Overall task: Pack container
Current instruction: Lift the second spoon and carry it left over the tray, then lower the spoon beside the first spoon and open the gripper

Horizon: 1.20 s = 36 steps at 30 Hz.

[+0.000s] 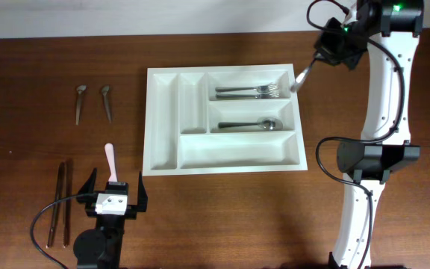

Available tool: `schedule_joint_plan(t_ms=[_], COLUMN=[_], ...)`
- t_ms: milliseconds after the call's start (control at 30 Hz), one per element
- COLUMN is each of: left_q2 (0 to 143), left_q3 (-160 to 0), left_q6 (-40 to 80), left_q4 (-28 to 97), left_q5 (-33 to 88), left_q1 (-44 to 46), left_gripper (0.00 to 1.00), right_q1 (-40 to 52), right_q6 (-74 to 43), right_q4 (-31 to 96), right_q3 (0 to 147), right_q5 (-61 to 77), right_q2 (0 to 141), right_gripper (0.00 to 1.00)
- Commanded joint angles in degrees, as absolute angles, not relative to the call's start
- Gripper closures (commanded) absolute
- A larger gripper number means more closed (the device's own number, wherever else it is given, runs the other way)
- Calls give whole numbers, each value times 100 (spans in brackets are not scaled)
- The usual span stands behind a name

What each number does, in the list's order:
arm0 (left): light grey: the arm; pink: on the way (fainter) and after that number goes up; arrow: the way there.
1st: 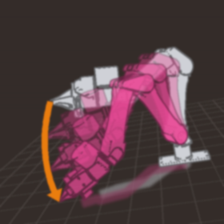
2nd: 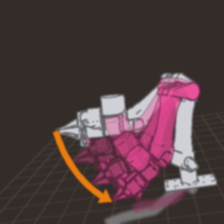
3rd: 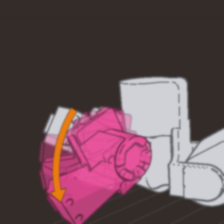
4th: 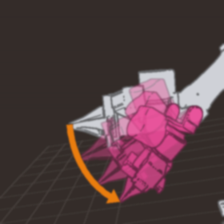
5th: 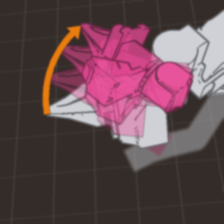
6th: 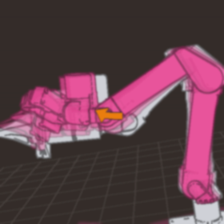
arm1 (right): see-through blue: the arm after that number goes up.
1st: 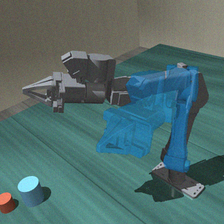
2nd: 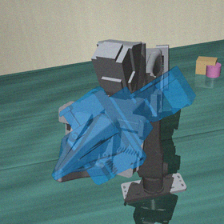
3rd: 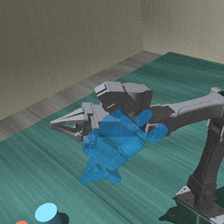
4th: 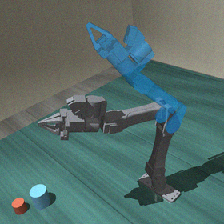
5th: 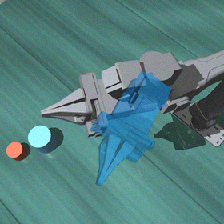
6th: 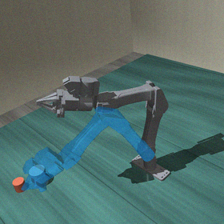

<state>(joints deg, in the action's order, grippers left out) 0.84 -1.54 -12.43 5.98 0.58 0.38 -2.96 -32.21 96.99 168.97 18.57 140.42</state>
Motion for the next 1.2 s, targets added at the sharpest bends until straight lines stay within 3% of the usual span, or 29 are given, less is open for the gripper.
schedule_joint_plan(t_ms=[0,167,333,600,1167], left_q2=[36,36,36,36,36], left_q3=[-110,-110,-110,-110,-110], left_q6=[-1251,-1251,-1251,-1251,-1251], left_q4=[582,582,582,582,582], left_q5=[16,16,16,16,16], left_q1=[10,10,10,10,10], left_gripper=[1,1,1,1,1], right_q1=[25,405,845,1166,1579], right_q6=[-5404,-6810,-7334,-9354,-10009], right_q4=[9734,9732,9734,9708,9207], right_q3=[16977,16973,16835,16022,14339], right_q5=[2272,2128,1194,1173,937], right_q2=[13946,13963,14022,14027,14027], right_gripper=[96,96,96,96,96])
